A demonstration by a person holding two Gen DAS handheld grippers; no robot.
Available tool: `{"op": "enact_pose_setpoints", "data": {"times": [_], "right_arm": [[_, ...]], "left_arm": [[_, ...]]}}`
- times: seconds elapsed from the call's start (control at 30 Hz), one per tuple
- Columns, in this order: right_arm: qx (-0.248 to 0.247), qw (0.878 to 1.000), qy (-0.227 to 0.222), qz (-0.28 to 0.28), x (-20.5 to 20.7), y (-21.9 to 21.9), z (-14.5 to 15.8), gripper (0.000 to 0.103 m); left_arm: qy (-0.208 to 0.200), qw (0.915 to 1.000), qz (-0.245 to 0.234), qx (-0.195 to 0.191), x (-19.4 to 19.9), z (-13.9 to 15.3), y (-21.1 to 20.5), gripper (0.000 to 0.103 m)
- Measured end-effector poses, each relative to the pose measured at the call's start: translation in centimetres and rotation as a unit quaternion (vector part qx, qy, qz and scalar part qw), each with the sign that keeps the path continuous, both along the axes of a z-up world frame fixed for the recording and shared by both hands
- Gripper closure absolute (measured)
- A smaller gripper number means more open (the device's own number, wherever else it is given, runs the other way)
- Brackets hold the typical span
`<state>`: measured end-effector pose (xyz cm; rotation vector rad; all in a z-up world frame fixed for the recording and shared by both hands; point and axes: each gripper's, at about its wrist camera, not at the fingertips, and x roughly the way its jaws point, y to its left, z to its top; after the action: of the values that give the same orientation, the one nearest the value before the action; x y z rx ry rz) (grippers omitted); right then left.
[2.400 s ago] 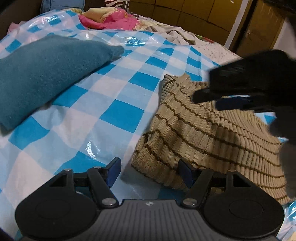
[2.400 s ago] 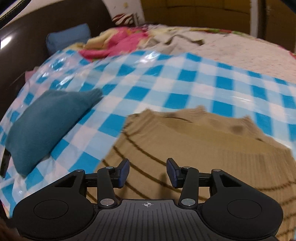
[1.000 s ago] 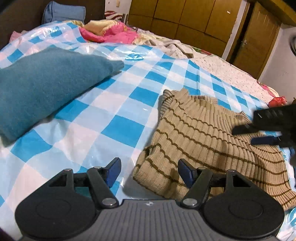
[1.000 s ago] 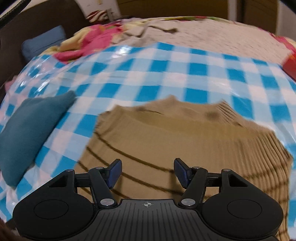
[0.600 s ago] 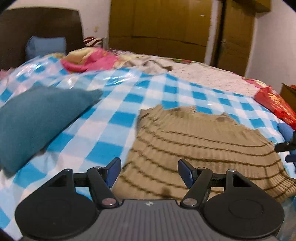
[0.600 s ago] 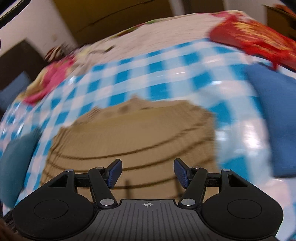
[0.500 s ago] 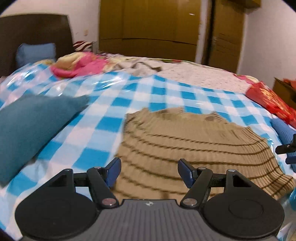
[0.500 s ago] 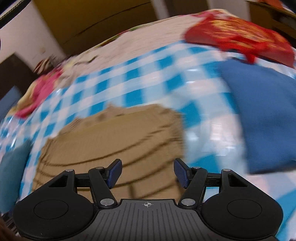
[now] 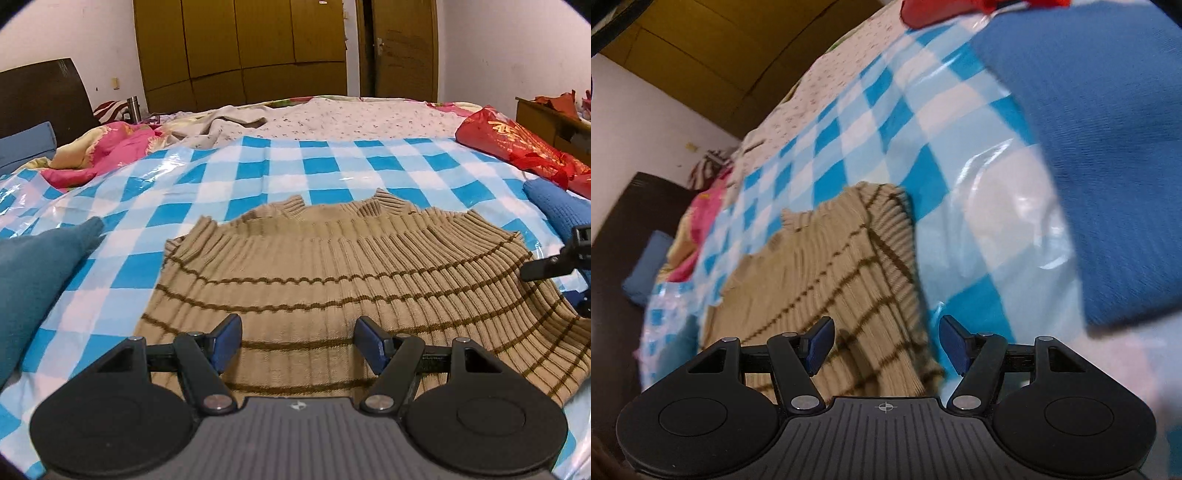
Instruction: Fold small clothes
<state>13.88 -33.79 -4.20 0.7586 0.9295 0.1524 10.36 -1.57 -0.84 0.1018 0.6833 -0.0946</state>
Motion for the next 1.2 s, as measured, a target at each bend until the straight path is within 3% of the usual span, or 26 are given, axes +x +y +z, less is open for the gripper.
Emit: {"op": "enact_pose_setpoints", "data": {"times": [0.2, 0.23, 0.27, 0.4, 0.6, 0.77, 0.9, 1.03, 1.2], "right_arm": [[0.02, 0.999, -0.006, 0.032, 2.0, 0.3, -0.6, 0.04], [0.018, 0.999, -0.007, 0.036, 1.9, 0.4, -0.5, 0.046], [0.021, 0.999, -0.007, 0.038, 1.7, 0.4, -0.5, 0.059], [0.062, 0.998, 0.004, 0.021, 1.0, -0.3, -1.2, 0.074], [0.065, 0.998, 0.015, 0.02, 1.6, 0.3, -1.8, 0.072], [0.081, 0.997, 0.017, 0.011, 1.6, 0.1, -2.1, 0.074], [0.086, 0.996, 0.001, 0.005, 0.4, 0.3, -0.4, 0.082], [0.098, 0.995, -0.016, -0.002, 0.1, 1.3, 3.1, 0.083], [0.055, 0.997, -0.048, 0.035, 1.7, 6.2, 8.9, 0.083]], "left_arm": [[-0.034, 0.9994, -0.008, 0.009, -0.3, 0.3, -0.8, 0.025], [-0.042, 0.999, -0.01, 0.014, -0.4, 0.4, -1.0, 0.025], [-0.051, 0.9983, -0.014, 0.023, -0.5, 0.4, -1.3, 0.025], [-0.028, 0.9971, -0.042, 0.057, 0.2, -1.1, -2.9, 0.026], [-0.053, 0.9965, -0.039, 0.05, -0.1, -0.6, -2.9, 0.026], [-0.037, 0.996, -0.042, 0.071, 0.3, -2.1, -3.1, 0.025], [-0.039, 0.9974, -0.042, 0.043, 0.1, -1.2, -2.2, 0.025], [-0.02, 0.9966, -0.061, 0.052, 0.5, -1.7, -2.0, 0.025], [0.016, 0.9983, -0.049, -0.027, 0.9, -0.4, 0.9, 0.025]]}}
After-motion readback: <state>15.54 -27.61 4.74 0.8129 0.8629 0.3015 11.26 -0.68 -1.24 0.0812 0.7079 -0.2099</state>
